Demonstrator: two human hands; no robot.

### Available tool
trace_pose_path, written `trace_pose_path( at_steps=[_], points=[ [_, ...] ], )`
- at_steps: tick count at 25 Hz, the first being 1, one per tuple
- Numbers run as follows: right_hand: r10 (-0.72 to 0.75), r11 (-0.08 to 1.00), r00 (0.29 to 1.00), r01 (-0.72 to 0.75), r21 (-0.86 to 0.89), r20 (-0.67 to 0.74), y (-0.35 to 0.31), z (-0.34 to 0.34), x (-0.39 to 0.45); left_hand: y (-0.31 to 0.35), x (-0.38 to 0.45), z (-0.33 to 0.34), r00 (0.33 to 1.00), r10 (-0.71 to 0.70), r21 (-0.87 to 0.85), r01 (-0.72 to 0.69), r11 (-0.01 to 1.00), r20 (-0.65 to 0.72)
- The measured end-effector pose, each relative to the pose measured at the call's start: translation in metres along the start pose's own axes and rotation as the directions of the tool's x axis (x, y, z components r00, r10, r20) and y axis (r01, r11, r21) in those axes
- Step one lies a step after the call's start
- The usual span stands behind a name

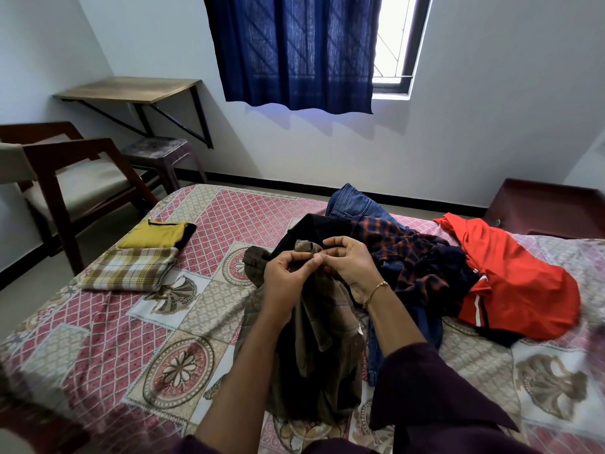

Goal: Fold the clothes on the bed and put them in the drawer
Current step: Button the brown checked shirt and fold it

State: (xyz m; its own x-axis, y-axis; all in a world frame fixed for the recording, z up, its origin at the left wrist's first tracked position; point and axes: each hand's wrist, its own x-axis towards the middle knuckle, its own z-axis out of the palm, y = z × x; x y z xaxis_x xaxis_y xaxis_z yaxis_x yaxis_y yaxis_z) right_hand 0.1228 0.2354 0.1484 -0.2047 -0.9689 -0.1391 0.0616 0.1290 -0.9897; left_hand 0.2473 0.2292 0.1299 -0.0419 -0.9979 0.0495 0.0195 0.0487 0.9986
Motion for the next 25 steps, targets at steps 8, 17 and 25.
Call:
trace_pose_path(
  at_steps=[8, 17, 25],
  points=[
    [-0.184, 0.976, 0.977, 0.168, -0.137, -0.107, 0.014, 0.014, 0.006, -0.005, 0.014, 0.005, 0.976, -0.183, 0.103, 0.196, 0.975, -0.119],
    [-0.011, 0.999, 1.0, 0.011, 0.035, -0.021, 0.052, 0.013, 0.048, -0.025, 0.041, 0.001, 0.841, -0.496, -0.098, 0.486, 0.868, -0.218],
    [0.121, 0.882, 0.986, -0.158, -0.444, -0.111, 0.103, 0.045, 0.163, -0.081, 0.132, -0.012, 0.976, -0.151, 0.784, 0.214, 0.583, -0.155]
  ],
)
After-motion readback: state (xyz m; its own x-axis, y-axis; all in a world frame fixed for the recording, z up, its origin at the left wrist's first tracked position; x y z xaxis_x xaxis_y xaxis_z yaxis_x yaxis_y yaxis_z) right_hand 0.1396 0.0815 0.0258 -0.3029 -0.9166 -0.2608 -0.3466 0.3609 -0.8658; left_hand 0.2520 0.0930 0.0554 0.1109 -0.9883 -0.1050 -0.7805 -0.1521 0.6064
